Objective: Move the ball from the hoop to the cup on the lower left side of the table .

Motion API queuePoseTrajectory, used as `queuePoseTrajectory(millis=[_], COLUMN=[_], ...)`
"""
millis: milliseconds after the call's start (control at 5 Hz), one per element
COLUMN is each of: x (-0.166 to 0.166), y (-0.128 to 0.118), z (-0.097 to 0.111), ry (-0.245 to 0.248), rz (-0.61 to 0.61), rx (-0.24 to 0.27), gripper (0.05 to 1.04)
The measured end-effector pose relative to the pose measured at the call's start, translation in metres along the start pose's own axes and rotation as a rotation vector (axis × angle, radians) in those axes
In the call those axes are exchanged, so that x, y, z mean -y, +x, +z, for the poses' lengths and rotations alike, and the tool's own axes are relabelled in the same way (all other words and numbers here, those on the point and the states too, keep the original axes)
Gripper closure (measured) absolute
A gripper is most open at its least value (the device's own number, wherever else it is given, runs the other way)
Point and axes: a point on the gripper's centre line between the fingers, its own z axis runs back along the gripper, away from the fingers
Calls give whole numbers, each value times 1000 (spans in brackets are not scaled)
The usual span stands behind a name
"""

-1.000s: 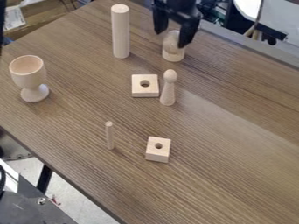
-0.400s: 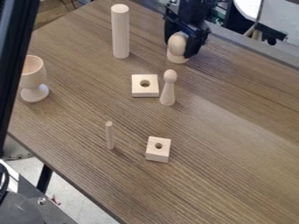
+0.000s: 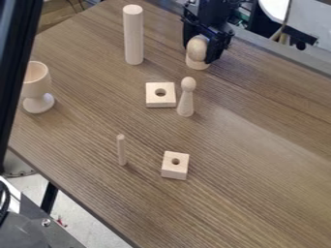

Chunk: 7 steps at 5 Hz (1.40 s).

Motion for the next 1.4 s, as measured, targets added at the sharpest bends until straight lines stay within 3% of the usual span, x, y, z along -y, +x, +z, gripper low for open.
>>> queuePoseTrajectory(millis=[200, 400, 600, 800, 1000, 1400], x=[1, 1, 0, 1, 3, 3], y=[-5, -9, -10, -12, -14, -23], z=[-2, -3, -3, -3, -3, 5], ry=[-9, -11, -8, -10, -26, -6], rz=[9, 11, 8, 22, 24, 33], rx=[-3, -7, 2, 0, 9, 23], gripper=[77, 118, 278, 230, 77, 83])
